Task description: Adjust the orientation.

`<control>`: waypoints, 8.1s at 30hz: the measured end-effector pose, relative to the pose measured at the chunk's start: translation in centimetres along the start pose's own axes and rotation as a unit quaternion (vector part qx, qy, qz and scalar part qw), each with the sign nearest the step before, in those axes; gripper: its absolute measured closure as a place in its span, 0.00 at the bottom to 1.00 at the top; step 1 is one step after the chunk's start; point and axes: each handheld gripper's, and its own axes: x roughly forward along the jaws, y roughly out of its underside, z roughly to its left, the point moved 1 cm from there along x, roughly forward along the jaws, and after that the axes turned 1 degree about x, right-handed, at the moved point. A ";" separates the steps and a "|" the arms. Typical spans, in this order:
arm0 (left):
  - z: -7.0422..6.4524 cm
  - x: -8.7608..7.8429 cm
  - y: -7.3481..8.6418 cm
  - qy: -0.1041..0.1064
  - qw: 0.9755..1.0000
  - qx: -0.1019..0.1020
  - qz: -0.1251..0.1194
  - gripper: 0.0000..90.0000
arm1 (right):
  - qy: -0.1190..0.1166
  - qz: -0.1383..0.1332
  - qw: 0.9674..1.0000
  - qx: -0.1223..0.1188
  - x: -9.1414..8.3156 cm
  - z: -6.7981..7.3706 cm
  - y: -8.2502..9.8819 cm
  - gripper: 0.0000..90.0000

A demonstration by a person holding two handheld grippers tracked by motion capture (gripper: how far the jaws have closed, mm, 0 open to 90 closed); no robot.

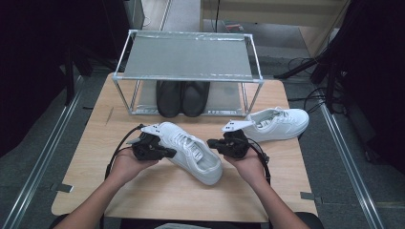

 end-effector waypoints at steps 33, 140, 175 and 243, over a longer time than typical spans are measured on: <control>2.0 -0.1 0.4 -0.010 1.000 0.001 0.004 0.99 | -0.033 0.013 0.999 -0.024 1.0 3.5 0.7 1.00; 3.7 -3.9 4.6 -0.035 0.998 -0.043 -0.020 0.48 | 0.113 0.051 0.987 0.101 -3.1 -12.2 1.3 0.84; 4.4 -4.3 3.1 -0.034 0.998 -0.028 -0.037 0.49 | 0.127 0.068 0.990 0.007 -4.6 -3.0 -0.1 0.81; 5.0 -2.3 0.2 -0.021 0.999 0.000 -0.034 0.48 | 0.033 0.007 0.999 0.011 -8.7 2.0 2.4 0.94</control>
